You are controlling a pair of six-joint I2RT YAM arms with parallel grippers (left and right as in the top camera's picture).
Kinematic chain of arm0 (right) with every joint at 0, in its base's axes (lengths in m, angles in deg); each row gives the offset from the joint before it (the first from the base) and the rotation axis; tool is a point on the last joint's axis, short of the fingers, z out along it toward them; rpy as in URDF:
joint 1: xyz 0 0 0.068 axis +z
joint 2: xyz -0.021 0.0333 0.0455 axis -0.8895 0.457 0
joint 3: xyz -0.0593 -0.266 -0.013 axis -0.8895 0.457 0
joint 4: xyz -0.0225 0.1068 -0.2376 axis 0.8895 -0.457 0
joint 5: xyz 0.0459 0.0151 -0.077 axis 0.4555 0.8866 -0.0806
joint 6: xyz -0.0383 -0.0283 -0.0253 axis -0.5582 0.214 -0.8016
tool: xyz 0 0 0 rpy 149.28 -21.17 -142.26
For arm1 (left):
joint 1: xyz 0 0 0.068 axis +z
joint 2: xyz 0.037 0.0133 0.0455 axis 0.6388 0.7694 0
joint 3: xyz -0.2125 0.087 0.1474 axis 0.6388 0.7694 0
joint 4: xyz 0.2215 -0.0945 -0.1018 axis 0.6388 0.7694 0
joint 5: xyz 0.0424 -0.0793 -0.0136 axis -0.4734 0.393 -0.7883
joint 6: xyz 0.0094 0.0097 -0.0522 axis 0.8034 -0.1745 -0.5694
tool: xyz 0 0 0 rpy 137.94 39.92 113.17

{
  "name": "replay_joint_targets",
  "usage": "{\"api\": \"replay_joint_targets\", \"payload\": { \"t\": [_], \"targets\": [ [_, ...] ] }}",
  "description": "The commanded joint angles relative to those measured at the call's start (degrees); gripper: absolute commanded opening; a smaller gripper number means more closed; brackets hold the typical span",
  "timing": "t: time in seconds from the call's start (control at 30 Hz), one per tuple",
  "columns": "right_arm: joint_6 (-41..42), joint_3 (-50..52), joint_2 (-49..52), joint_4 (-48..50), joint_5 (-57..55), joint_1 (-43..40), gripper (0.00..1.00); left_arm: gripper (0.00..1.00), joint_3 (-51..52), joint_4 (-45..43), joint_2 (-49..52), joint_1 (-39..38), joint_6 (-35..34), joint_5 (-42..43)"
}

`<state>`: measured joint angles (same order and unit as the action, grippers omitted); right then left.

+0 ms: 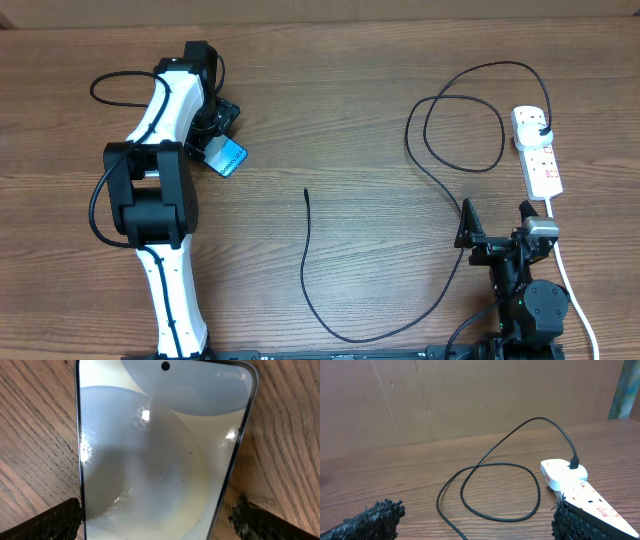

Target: Plug charger to phone and switch on socket

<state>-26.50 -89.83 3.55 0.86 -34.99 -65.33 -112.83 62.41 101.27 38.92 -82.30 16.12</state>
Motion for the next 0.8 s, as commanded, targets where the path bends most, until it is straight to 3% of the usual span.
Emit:
{"api": "replay_joint_targets", "payload": {
  "t": [0.0,0.17,0.77],
  "targets": [
    [-0.33,0.35,-0.50,0.28,-0.35,0.33,1.00,1.00,3.39,1.66,4.35,-0.44,-0.72,-0.83],
    [-0.35,0.35,-0.50,0.31,-0.35,0.33,1.00,1.00,3.39,1.90,4.35,-0.44,3.45,0.72],
    [-0.33,0.35,-0.50,0.28,-0.35,0.33,1.00,1.00,3.39,1.99,4.35,-0.44,4.87,-0.48]
  ]
}}
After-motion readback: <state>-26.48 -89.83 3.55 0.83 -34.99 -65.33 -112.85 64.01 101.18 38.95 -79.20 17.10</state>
